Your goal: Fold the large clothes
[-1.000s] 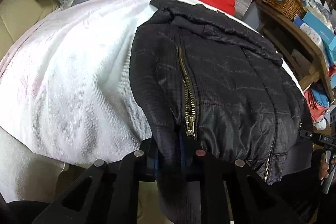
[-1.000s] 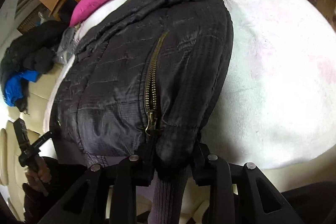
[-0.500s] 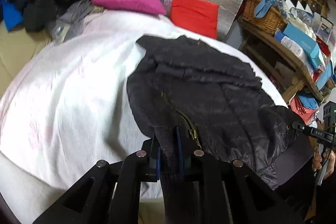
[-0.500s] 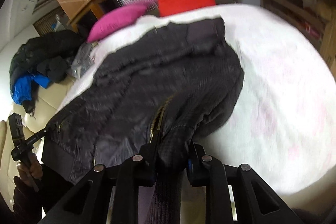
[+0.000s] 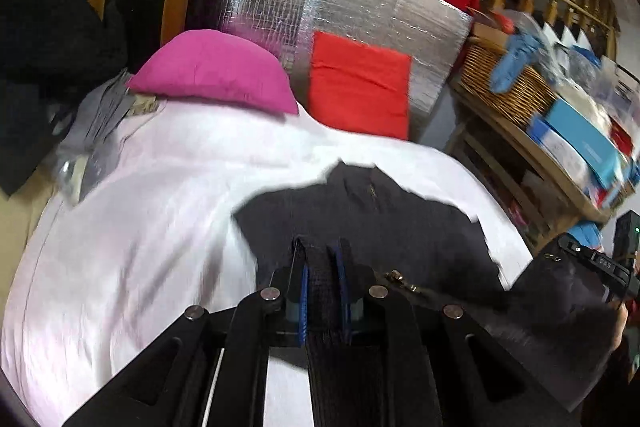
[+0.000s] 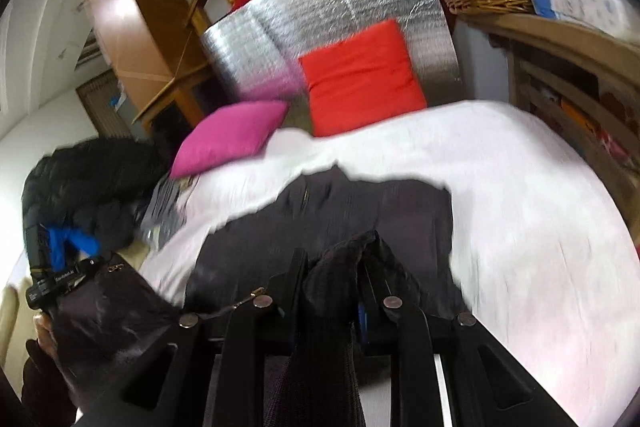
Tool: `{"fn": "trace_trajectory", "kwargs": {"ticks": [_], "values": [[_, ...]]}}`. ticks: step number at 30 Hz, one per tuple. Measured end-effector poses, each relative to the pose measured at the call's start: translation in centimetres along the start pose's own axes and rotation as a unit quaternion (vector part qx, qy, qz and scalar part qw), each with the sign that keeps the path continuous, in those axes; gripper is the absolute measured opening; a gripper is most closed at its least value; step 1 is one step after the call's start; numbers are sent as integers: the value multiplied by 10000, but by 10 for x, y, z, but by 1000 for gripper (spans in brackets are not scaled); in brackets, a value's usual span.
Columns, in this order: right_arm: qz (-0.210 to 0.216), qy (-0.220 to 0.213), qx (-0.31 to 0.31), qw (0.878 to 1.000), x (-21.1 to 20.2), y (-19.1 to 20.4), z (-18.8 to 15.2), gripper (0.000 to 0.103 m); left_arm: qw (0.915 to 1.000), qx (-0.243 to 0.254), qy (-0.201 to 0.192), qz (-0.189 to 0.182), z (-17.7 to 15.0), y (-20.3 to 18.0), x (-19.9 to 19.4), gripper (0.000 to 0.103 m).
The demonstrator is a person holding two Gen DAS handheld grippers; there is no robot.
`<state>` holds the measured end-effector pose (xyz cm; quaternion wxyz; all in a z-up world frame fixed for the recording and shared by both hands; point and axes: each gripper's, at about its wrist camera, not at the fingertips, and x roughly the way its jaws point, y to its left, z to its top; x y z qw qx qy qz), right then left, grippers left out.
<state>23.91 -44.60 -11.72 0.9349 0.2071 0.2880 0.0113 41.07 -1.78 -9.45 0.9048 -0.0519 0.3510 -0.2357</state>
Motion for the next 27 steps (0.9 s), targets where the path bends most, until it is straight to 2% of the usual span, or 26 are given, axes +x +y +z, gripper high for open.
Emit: {"fn": "trace_trajectory", "kwargs": {"ticks": [1, 5, 7, 10, 13, 15, 16, 20, 22, 23, 24, 25, 27], "values": [[-29, -51, 55, 10000, 15, -4, 18, 21, 10000, -50, 10, 20, 10, 5, 9, 13], [-148, -75, 340, 9993, 81, -24, 71, 21, 9991, -363, 189, 115, 62, 27, 89, 13], [-258, 48, 537, 9982, 131, -38, 92, 21, 9977, -500, 328, 331, 76, 38, 135, 13], [-543, 261, 719, 9956, 193, -60, 104, 21, 9933, -775, 613, 599, 77, 61, 198, 13], [-763, 566, 1089, 9895, 259, -92, 98, 21, 9884, -952, 910, 753, 70, 77, 249, 13], [-806, 697, 1351, 9851, 285, -110, 90, 21, 9868, -988, 1016, 778, 62, 83, 270, 14], [-687, 769, 1648, 9809, 295, -122, 87, 22, 9858, -1042, 1055, 786, 61, 85, 276, 17], [90, 816, 2640, 9610, 301, -154, 83, 36, 9795, -1559, 1215, 380, 52, 103, 282, 29], [637, 634, 2918, 9523, 289, -162, 82, 63, 9753, -1931, 1069, 84, 49, 114, 268, 41], [830, 500, 3031, 9480, 281, -165, 81, 84, 9737, -2056, 978, 69, 47, 117, 259, 61], [916, 236, 3175, 9435, 265, -168, 81, 94, 9729, -2134, 867, 190, 47, 119, 249, 84], [893, -35, 3294, 9399, 249, -171, 80, 95, 9726, -2208, 631, 372, 46, 122, 233, 89], [871, -337, 3314, 9388, 218, -172, 78, 96, 9719, -2312, 244, 372, 43, 126, 203, 89]]}}
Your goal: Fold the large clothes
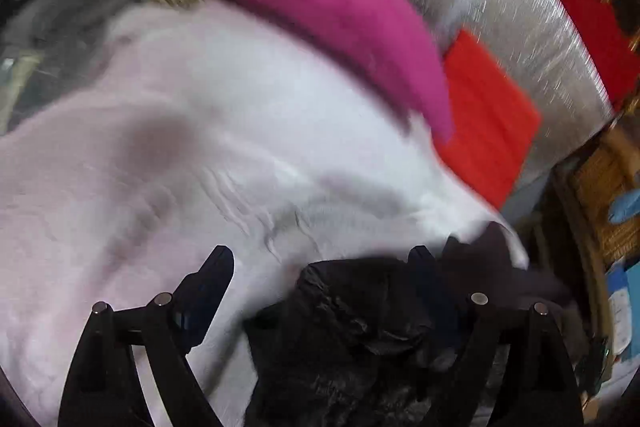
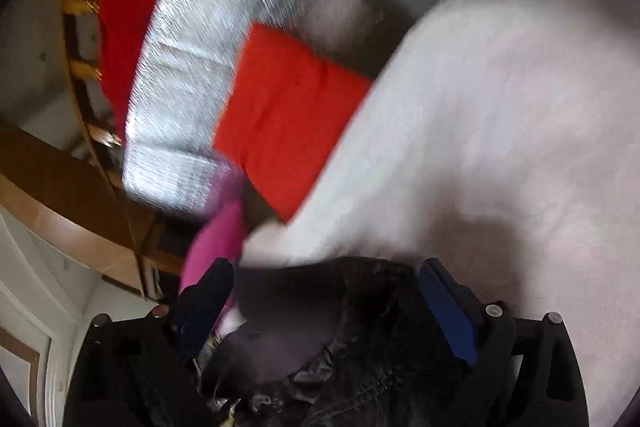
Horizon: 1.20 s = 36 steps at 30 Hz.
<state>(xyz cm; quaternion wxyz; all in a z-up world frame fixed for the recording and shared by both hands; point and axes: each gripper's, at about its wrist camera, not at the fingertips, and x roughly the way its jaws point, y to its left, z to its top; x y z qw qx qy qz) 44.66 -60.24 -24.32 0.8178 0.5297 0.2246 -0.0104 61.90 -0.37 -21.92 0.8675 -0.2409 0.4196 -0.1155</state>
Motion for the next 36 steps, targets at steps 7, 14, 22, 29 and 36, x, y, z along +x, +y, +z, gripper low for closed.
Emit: {"fn": "trace_trajectory", "kwargs": {"ticks": [7, 14, 22, 29, 36], "values": [[-176, 59, -483, 9987, -78, 21, -47, 96, 9999, 6, -115, -46, -67, -6, -89, 89], [-55, 296, -309, 9991, -127, 23, -120, 96, 9995, -304, 40, 75, -161, -10, -127, 89], [-211, 665, 173, 9974, -133, -6, -171, 96, 9984, -444, 326, 116, -184, -3, -109, 89], [-333, 605, 735, 9949, -118, -38, -163, 96, 9954, -798, 517, 65, -178, 3, -85, 89], [-511, 393, 1085, 9920, -102, -57, -149, 96, 9896, -1359, 453, -118, -171, 14, -71, 91]]}}
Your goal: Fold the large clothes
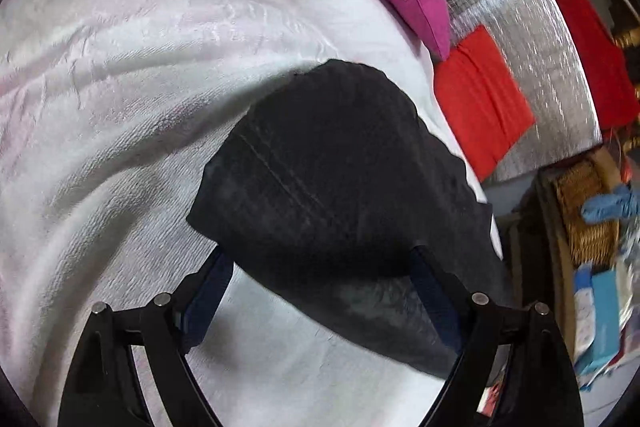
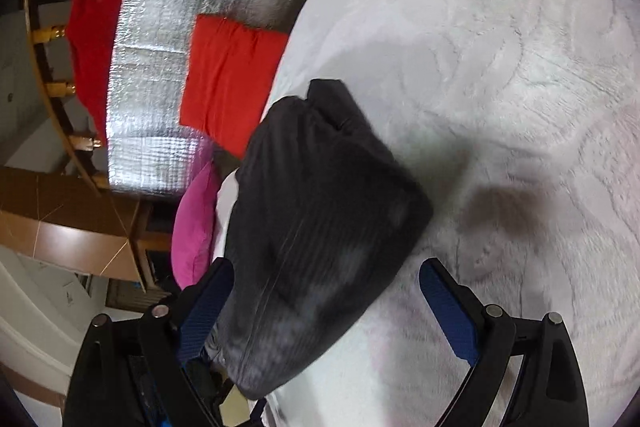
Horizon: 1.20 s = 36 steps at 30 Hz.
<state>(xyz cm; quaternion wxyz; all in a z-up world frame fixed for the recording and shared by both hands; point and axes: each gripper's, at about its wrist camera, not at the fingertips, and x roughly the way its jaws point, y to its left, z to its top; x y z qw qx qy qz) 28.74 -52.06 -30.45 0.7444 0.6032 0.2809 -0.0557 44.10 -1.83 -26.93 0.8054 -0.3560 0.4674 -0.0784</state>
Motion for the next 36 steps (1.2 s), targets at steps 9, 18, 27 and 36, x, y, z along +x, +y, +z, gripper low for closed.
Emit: {"fn": "trace_trajectory", "kwargs": {"ticks": [9, 18, 27, 36], "values": [[81, -168, -229, 9996, 34, 7, 13, 97, 9985, -458, -77, -287, 10, 7, 16, 92], [-501, -394, -855, 9943, 49, 25, 13, 60, 9994, -214, -171, -229, 14, 0, 29, 63], [-626, -598, -1418, 9861, 23, 51, -1, 37, 9977, 357, -577, 22, 6, -24, 1, 37], [-833, -331, -1507, 9845, -33, 37, -33, 37, 9968, 733, -283, 168, -29, -11, -50, 37]]}}
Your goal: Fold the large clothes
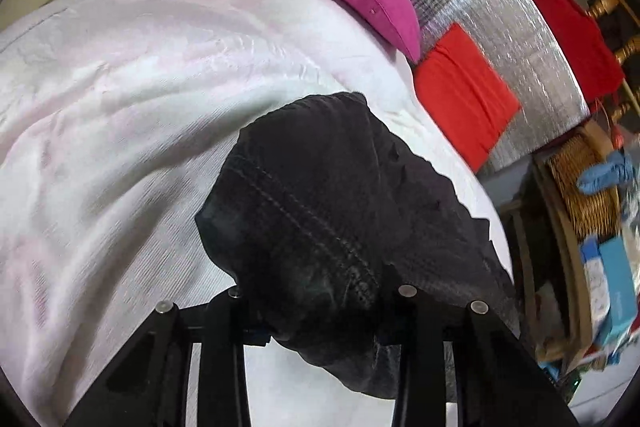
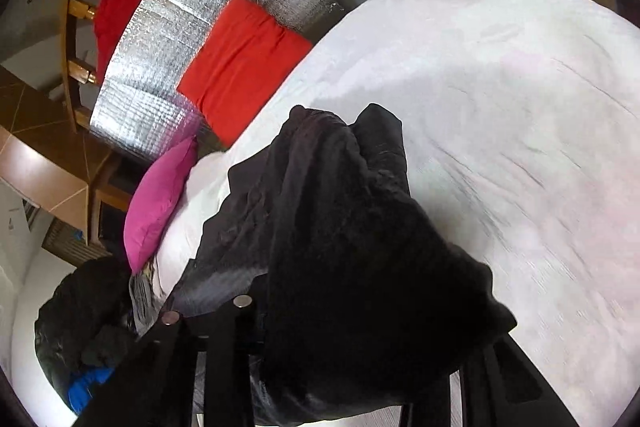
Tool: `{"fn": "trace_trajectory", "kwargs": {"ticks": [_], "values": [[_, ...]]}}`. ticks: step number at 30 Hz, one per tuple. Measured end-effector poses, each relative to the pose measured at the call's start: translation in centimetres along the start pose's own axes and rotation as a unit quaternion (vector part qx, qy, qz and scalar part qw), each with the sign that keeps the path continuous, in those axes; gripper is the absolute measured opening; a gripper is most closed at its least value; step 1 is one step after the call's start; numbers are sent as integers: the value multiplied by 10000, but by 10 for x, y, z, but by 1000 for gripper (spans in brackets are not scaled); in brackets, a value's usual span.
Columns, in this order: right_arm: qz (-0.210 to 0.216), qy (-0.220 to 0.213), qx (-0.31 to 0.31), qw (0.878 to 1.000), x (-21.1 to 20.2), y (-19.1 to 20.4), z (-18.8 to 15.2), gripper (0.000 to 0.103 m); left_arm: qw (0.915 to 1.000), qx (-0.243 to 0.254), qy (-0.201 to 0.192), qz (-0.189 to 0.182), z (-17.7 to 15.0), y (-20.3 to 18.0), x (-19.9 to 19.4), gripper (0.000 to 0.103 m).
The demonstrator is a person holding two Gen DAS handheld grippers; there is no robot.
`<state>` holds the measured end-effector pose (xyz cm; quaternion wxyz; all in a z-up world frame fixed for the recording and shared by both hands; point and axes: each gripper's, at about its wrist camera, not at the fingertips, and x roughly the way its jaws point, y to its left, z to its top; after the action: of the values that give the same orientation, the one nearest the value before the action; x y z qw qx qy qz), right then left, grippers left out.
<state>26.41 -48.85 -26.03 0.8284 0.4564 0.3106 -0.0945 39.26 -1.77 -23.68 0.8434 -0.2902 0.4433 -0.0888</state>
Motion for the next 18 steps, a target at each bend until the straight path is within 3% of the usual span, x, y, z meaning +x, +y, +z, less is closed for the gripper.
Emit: {"fn": "trace_trajectory", "kwargs": {"ticks": [6, 10, 14, 16, 18], "values": [[52, 69, 14, 10000, -39, -29, -32, 37, 9997, 213, 21, 87, -37, 16, -37, 37], [-31, 213, 98, 9997, -41, -48, -50, 37, 9991, 365, 123, 173, -55, 30, -36, 38], [-152, 290, 11, 9995, -32, -52, -46, 38, 9976, 547, 327, 254, -54, 35, -25, 56], [-93, 379, 210, 9990, -32, -57, -46, 48, 9980, 383, 461, 210, -51, 43, -26, 63], [-81, 499, 431, 9978, -33, -60, -46, 68, 9979, 148, 585, 219, -50, 53, -32, 73]]}}
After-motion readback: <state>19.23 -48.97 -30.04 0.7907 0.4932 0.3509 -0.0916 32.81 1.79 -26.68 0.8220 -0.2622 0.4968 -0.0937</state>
